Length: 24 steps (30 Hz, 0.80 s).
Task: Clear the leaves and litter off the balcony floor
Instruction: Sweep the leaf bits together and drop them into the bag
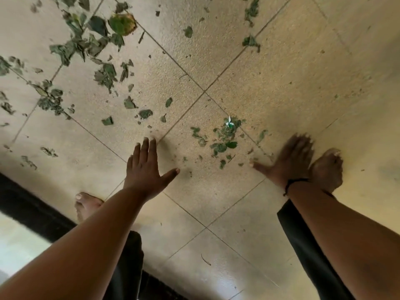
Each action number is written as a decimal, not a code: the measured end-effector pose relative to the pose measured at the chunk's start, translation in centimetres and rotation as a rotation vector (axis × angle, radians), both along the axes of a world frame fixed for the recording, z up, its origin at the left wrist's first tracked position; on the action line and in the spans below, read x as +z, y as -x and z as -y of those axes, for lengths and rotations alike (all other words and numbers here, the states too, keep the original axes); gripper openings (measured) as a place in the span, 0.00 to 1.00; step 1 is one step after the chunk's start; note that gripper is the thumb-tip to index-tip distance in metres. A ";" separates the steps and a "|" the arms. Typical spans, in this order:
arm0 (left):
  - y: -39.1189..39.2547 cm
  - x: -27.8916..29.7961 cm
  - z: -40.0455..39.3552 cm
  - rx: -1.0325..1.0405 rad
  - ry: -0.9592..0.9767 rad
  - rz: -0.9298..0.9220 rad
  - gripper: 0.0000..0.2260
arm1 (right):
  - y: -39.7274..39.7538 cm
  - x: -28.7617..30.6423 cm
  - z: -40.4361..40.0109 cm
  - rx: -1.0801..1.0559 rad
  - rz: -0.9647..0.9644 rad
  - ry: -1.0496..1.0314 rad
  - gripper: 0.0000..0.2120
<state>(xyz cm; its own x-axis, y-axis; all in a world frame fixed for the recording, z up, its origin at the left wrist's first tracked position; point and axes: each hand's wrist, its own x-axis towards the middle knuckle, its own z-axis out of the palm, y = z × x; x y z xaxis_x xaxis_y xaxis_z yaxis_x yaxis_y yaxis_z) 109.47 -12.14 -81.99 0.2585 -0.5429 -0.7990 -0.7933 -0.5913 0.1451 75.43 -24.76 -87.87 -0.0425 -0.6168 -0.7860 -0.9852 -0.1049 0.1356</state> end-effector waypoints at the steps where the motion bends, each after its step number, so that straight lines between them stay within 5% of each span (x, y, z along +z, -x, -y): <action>1: -0.2 -0.2 -0.7 -0.010 -0.006 -0.002 0.48 | -1.9 -0.7 -0.4 0.030 0.046 0.031 0.69; 10: -1.9 -1.8 -4.6 0.017 -0.007 -0.022 0.49 | -14.1 -4.6 3.4 0.722 0.520 0.231 0.57; 13: -3.0 -1.4 -4.5 0.043 0.004 -0.035 0.49 | -10.6 -3.3 2.3 0.710 0.520 0.177 0.58; 18: -6.0 -2.4 -4.4 -0.037 0.083 -0.022 0.49 | -2.1 -1.5 -5.2 0.537 0.254 0.012 0.62; 24: -7.1 -4.1 -6.3 -0.020 0.132 -0.004 0.49 | -13.3 -4.4 -6.9 0.362 0.265 0.220 0.63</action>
